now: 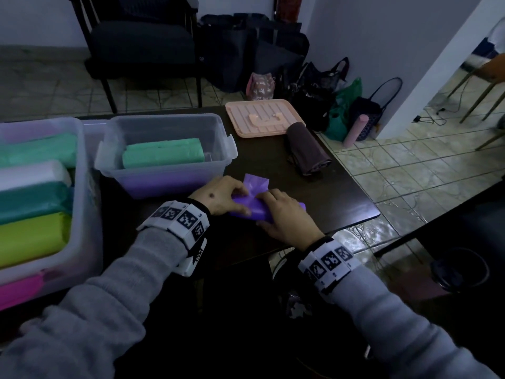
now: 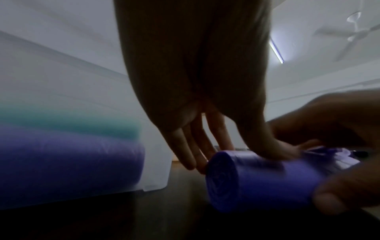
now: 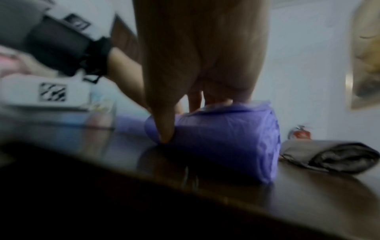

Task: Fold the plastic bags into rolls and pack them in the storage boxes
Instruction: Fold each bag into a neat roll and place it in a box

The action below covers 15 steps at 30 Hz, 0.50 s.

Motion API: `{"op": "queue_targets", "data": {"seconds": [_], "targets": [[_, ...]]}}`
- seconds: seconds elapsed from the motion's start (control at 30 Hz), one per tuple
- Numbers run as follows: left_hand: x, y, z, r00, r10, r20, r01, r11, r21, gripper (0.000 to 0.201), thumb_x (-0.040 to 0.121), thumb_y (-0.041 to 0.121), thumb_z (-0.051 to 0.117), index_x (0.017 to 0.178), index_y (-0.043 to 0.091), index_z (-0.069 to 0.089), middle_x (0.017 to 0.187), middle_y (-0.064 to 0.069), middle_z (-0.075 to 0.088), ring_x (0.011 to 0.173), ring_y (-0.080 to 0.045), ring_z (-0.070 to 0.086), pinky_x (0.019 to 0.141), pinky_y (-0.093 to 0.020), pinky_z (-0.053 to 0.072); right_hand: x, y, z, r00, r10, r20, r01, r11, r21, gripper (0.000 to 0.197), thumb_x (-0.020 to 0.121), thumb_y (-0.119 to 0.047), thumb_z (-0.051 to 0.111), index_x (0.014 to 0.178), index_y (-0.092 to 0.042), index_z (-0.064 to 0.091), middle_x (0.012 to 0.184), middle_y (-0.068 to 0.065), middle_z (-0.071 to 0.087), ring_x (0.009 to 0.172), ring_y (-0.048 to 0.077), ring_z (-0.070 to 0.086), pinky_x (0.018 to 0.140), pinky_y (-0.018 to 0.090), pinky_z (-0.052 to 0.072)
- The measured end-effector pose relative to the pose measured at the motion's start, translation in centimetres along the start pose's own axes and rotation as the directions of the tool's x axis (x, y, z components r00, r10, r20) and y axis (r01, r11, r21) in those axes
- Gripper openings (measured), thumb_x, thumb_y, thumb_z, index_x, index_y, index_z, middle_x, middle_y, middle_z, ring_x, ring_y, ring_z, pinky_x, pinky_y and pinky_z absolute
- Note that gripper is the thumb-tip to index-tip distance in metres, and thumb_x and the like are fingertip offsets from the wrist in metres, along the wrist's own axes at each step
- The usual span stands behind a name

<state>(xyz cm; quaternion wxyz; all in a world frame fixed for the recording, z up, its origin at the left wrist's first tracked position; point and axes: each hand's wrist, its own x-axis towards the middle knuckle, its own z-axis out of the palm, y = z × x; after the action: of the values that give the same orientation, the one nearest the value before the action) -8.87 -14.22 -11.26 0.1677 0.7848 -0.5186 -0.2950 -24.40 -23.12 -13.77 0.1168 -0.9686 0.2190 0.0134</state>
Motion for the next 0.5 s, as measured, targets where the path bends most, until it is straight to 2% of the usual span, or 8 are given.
{"op": "queue_targets", "data": {"seconds": [0.03, 0.1, 0.17, 0.23, 0.3, 0.4, 0.43, 0.5], "targets": [[-0.1, -0.1, 0.0, 1.0, 0.003, 0.018, -0.003, 1.0, 0.008, 0.057, 0.073, 0.026, 0.078, 0.125, 0.016, 0.056, 0.12, 0.002, 0.057, 0.108, -0.012, 0.052, 0.092, -0.025, 0.038, 0.3, 0.1, -0.4, 0.999, 0.029, 0.033, -0.031, 0.998, 0.063, 0.058, 0.085, -0.032, 0.063, 0.136, -0.014, 0.042, 0.129, 0.009, 0.048, 0.118, 0.026, 0.047, 0.1, 0.035, 0.037], [-0.2, -0.6, 0.0, 1.0, -0.002, 0.019, 0.002, 1.0, 0.005, 0.058, 0.073, 0.023, 0.078, 0.126, 0.016, 0.055, 0.127, -0.001, 0.055, 0.114, -0.016, 0.052, 0.094, -0.026, 0.038, 1.0, 0.2, -1.4, 0.986, 0.061, 0.153, -0.085, 0.984, 0.154, 0.057, 0.087, -0.033, 0.062, 0.137, -0.014, 0.043, 0.133, 0.01, 0.048, 0.121, 0.026, 0.048, 0.102, 0.032, 0.037], [-0.2, -0.8, -0.1, 0.999, -0.028, 0.044, 0.028, 1.0, -0.001, 0.052, 0.079, 0.024, 0.073, 0.128, 0.017, 0.054, 0.127, -0.003, 0.056, 0.11, -0.016, 0.052, 0.094, -0.027, 0.039, 1.9, 0.4, -2.4, 0.959, 0.07, 0.275, -0.118, 0.98, 0.163, 0.053, 0.088, -0.035, 0.061, 0.134, -0.015, 0.048, 0.131, 0.009, 0.051, 0.117, 0.024, 0.05, 0.096, 0.026, 0.037], [-0.1, -0.6, -0.2, 0.995, -0.047, 0.091, 0.046, 0.999, 0.007, 0.05, 0.083, 0.026, 0.069, 0.13, 0.018, 0.053, 0.126, -0.002, 0.056, 0.104, -0.013, 0.051, 0.093, -0.029, 0.04, 2.9, 0.8, -3.0, 0.937, 0.081, 0.339, -0.146, 0.974, 0.172, 0.048, 0.082, -0.042, 0.067, 0.123, -0.019, 0.056, 0.119, 0.006, 0.053, 0.107, 0.022, 0.052, 0.086, 0.026, 0.038], [-0.1, -0.5, -0.4, 0.991, -0.054, 0.121, 0.051, 0.998, 0.029, 0.05, 0.084, 0.028, 0.068, 0.131, 0.019, 0.052, 0.125, -0.001, 0.055, 0.103, -0.012, 0.05, 0.092, -0.029, 0.04, 3.6, 0.9, -3.3, 0.917, 0.118, 0.381, -0.198, 0.964, 0.18, 0.059, 0.07, -0.048, 0.077, 0.118, -0.022, 0.053, 0.118, 0.002, 0.048, 0.107, 0.02, 0.049, 0.087, 0.03, 0.041], [-0.1, -0.6, -0.5, 0.99, -0.049, 0.133, 0.042, 0.998, 0.051, 0.048, 0.084, 0.029, 0.067, 0.129, 0.019, 0.053, 0.123, -0.001, 0.056, 0.099, -0.011, 0.05, 0.089, -0.028, 0.04, 4.4, 0.3, -3.3, 0.889, 0.178, 0.422, -0.256, 0.957, 0.137, 0.101, 0.061, -0.047, 0.083, 0.142, -0.022, 0.027, 0.138, 0.005, 0.038, 0.126, 0.025, 0.039, 0.103, 0.041, 0.038], [-0.1, -0.6, -0.5, 0.99, -0.043, 0.134, 0.036, 0.998, 0.053, 0.047, 0.084, 0.028, 0.067, 0.129, 0.019, 0.053, 0.122, -0.001, 0.057, 0.098, -0.011, 0.05, 0.089, -0.028, 0.04, 4.6, 0.0, -3.2, 0.885, 0.179, 0.43, -0.251, 0.961, 0.119, 0.107, 0.06, -0.048, 0.083, 0.145, -0.022, 0.024, 0.141, 0.005, 0.037, 0.13, 0.026, 0.037, 0.106, 0.043, 0.037], [-0.4, -0.6, -0.6, 0.99, -0.032, 0.138, 0.027, 0.999, 0.037, 0.045, 0.086, 0.027, 0.065, 0.128, 0.018, 0.054, 0.122, -0.002, 0.058, 0.1, -0.012, 0.052, 0.089, -0.028, 0.041, 5.0, -0.4, -2.7, 0.883, 0.154, 0.442, -0.216, 0.972, 0.093, 0.093, 0.061, -0.052, 0.081, 0.138, -0.02, 0.039, 0.133, 0.004, 0.048, 0.122, 0.025, 0.046, 0.101, 0.039, 0.041]]}}
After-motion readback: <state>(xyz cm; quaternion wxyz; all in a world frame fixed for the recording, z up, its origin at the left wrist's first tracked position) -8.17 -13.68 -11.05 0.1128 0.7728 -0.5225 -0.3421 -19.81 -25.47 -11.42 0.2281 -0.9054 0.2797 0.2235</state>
